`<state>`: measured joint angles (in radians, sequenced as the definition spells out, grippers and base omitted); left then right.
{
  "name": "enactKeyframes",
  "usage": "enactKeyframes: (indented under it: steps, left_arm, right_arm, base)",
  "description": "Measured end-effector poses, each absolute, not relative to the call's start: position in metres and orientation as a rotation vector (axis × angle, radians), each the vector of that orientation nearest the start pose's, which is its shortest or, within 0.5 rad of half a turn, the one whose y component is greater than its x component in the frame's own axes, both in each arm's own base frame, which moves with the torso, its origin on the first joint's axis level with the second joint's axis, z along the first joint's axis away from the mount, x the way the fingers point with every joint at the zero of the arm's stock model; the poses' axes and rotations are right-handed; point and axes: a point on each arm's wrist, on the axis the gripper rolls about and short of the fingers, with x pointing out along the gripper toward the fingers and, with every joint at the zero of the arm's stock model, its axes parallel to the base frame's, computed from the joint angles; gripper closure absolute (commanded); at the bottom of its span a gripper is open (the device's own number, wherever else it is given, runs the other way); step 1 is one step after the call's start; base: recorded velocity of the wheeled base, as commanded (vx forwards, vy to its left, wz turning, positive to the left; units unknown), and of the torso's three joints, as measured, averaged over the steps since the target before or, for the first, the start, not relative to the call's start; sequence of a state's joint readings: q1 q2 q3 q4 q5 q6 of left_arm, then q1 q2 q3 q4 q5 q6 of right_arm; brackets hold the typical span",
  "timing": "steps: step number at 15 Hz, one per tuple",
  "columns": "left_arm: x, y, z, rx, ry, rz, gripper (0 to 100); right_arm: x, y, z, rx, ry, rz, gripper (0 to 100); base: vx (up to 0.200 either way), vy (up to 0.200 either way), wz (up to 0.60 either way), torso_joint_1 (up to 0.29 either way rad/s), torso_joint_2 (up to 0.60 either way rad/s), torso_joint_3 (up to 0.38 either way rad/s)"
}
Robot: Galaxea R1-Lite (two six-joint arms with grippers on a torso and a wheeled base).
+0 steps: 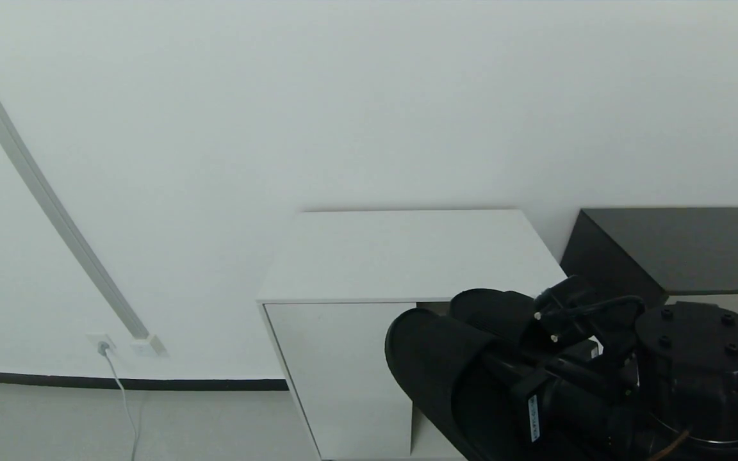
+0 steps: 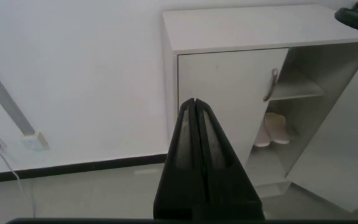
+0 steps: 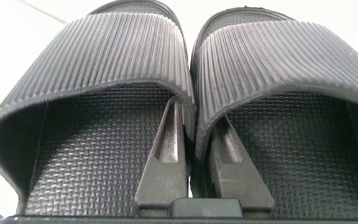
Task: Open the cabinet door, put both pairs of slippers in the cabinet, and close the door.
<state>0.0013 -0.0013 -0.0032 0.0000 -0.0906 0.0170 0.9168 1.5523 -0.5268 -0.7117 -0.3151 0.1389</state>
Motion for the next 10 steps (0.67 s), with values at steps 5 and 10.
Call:
enactKeyframes:
  steps: [5,10]
  left_arm:
    - [-0.023,-0.002,0.076,0.017,-0.004,-0.089,100]
    - [-0.023,-0.002,0.076,0.019,-0.005,-0.089,100]
  right_arm:
    - [0.157,0.193,0.152,-0.067,0.321,0.565,100]
    - [0.158,0.195,0.147,-0.078,0.338,0.567,100]
  base:
    - [0.0,-0.16,0.0,0.001,0.0,0.0]
    - [0.0,0.0,0.0,0.0,0.0,0.0]
